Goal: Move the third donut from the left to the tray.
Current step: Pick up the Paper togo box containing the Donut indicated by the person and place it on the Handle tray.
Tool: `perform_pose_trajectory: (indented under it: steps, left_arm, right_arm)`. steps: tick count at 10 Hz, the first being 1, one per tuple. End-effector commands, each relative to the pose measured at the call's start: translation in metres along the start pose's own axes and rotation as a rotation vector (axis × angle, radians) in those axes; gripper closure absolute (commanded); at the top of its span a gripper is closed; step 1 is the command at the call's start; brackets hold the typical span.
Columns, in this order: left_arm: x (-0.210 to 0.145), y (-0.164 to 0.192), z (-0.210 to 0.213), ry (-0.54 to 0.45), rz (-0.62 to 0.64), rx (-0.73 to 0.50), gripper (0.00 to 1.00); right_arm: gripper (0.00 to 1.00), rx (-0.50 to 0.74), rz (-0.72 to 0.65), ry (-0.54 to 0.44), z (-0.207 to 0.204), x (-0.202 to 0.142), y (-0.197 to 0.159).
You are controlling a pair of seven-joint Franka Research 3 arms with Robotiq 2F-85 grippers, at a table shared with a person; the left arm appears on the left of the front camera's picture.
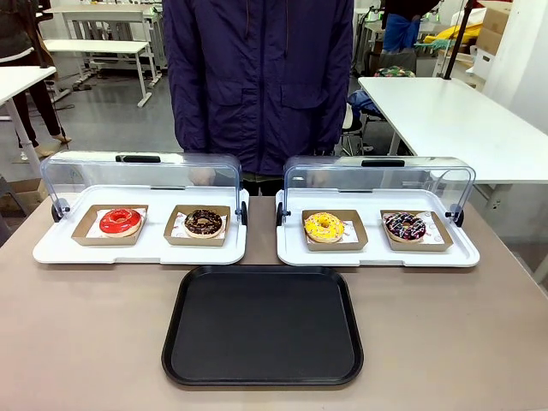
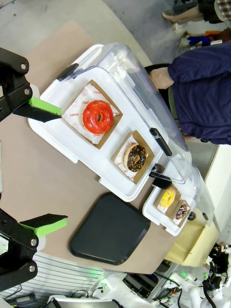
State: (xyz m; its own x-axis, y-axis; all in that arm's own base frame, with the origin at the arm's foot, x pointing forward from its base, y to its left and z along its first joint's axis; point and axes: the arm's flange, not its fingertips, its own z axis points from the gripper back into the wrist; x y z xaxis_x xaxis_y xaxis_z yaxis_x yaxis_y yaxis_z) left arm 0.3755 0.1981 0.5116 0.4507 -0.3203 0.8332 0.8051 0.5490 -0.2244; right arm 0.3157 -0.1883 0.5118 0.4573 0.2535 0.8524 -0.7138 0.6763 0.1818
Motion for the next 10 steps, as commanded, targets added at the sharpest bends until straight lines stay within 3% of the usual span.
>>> perform_pose_trajectory:
  steps: [1, 10]
  left_arm:
    - [0.0014, -0.0015, 0.0004, -0.009, -0.012, -0.009, 0.00]
    - [0.0014, -0.0015, 0.0004, -0.009, -0.012, -0.009, 0.00]
  right_arm:
    - [0.00, 0.004, 0.022, -0.028, -0.0001, 0.0029, -0.0030]
    - [0.00, 0.004, 0.022, -0.028, -0.0001, 0.0029, -0.0030]
